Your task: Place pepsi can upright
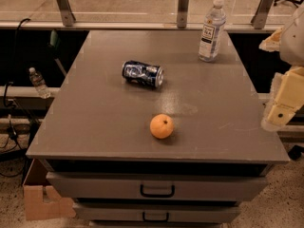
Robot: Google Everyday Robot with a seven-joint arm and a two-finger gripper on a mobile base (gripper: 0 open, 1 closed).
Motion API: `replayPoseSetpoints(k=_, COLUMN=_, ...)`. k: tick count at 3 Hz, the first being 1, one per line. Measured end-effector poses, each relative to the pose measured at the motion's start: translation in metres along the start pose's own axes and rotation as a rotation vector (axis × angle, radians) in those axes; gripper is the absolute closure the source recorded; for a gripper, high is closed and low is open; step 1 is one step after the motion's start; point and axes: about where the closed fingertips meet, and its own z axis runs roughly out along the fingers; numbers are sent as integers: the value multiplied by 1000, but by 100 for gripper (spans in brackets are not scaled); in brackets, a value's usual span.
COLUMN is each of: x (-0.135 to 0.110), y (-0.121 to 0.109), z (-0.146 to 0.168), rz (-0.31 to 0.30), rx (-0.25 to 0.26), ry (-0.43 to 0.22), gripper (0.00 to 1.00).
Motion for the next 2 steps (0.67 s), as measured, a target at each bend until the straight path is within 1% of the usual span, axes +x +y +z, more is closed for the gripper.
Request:
replayPoseSetpoints(k=1, x=-4, y=0, z=2, rz=-4, rx=-1, ry=-4, gripper=0)
replayPoseSetpoints(k=2, x=-42, y=-1, z=24, rz=-40, rx=-18, ry=-42, gripper=0)
